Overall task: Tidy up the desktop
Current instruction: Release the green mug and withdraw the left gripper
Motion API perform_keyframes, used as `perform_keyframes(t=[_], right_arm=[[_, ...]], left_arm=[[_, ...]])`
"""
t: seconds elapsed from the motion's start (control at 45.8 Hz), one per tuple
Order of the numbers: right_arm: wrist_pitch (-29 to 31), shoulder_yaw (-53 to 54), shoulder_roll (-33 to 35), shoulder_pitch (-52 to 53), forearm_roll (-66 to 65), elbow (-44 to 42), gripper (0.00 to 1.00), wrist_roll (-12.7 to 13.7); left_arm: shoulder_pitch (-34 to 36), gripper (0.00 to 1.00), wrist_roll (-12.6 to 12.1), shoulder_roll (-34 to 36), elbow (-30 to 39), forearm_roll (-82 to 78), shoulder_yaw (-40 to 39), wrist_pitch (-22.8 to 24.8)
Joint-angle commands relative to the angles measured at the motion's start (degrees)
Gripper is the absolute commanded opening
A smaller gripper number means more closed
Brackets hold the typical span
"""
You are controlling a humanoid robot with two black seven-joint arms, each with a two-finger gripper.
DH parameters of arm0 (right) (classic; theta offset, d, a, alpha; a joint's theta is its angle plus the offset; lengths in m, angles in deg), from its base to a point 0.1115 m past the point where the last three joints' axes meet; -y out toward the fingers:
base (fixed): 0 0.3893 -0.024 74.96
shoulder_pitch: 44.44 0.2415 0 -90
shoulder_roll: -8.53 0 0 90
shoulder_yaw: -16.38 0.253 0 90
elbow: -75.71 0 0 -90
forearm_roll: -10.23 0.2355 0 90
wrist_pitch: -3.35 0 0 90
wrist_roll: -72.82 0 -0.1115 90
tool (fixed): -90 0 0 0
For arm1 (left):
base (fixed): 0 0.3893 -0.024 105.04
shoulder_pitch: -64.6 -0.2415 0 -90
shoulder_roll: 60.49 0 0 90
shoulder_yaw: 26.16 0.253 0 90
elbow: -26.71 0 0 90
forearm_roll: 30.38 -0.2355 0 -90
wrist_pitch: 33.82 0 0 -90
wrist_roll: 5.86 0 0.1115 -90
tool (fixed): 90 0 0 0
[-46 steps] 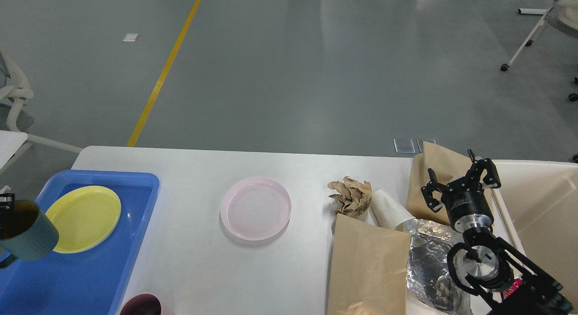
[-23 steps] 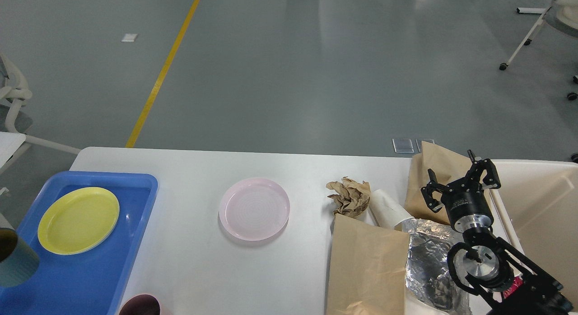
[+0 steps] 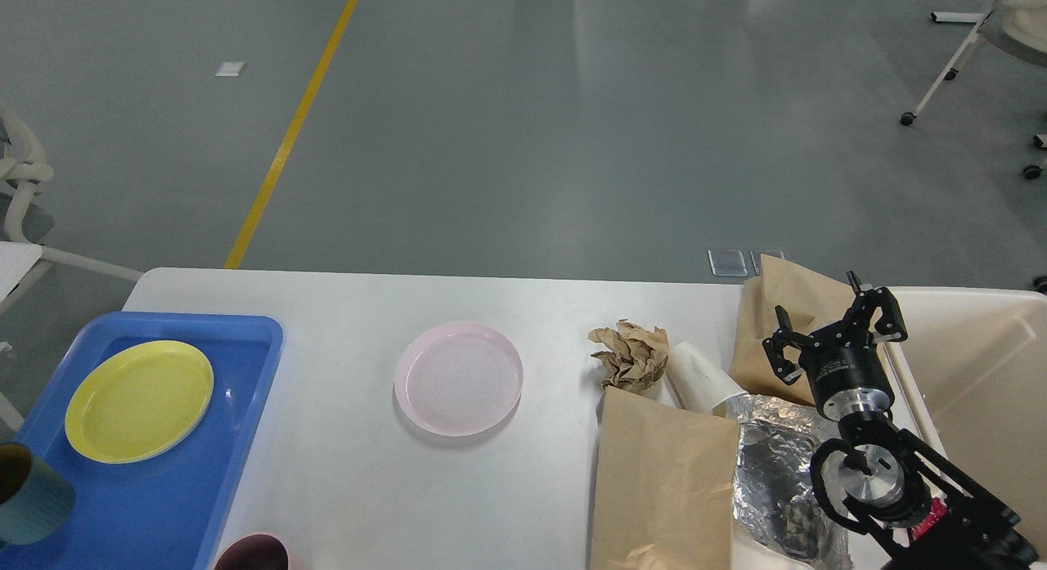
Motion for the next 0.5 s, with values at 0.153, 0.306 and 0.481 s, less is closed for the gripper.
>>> perform_keyframes(t=[0.153,0.306,0.481], right_arm=[[0.0,0.02,0.0,0.0,0.0,0.0,1.0,0.0],[0.0,-0.06,0.0,0.0,0.0,0.0,1.0,0.0],[0.0,-0.06,0.0,0.0,0.0,0.0,1.0,0.0]], left_arm=[[-3.01,0.01,0.11,-0.08,-4.69,1.18,-0.06,0.0],[-3.01,0.01,0.02,-0.17,-4.69,1.18,-1.11,0.09],[-3.1,0.02,-0.5,-0.52,-4.69,1.18,-1.99,0.09]])
